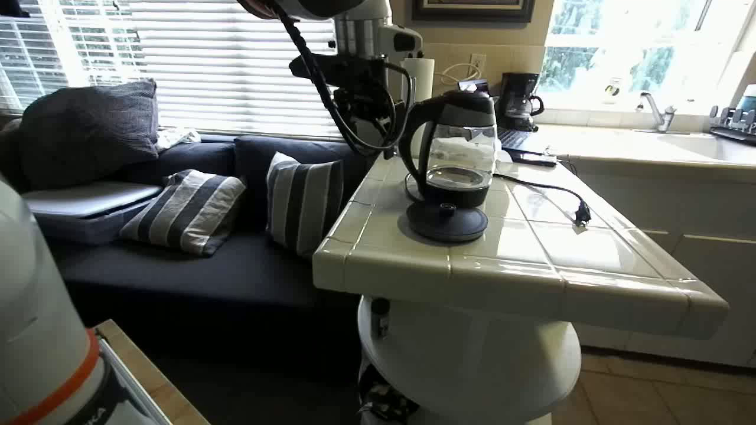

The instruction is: Open the lid of the kettle by pressing the button at the center of the lid

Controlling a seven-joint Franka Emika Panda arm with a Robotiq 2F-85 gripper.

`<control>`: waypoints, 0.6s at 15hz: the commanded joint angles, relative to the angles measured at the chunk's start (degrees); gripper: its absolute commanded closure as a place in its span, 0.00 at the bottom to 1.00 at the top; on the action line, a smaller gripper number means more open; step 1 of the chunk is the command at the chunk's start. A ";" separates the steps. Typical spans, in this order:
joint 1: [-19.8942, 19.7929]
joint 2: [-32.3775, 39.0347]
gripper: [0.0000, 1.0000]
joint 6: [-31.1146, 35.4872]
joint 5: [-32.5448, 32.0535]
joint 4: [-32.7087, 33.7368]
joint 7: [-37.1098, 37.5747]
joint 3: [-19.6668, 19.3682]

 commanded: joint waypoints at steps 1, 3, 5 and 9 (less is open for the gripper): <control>-0.34 0.00 0.00 -0.15 0.13 0.10 -0.11 0.31; -0.33 0.01 0.00 -0.15 0.13 0.10 -0.11 0.31; -0.34 0.00 0.00 -0.15 0.13 0.10 -0.11 0.31; -1.12 -0.05 0.00 -0.24 -1.22 0.93 3.18 1.17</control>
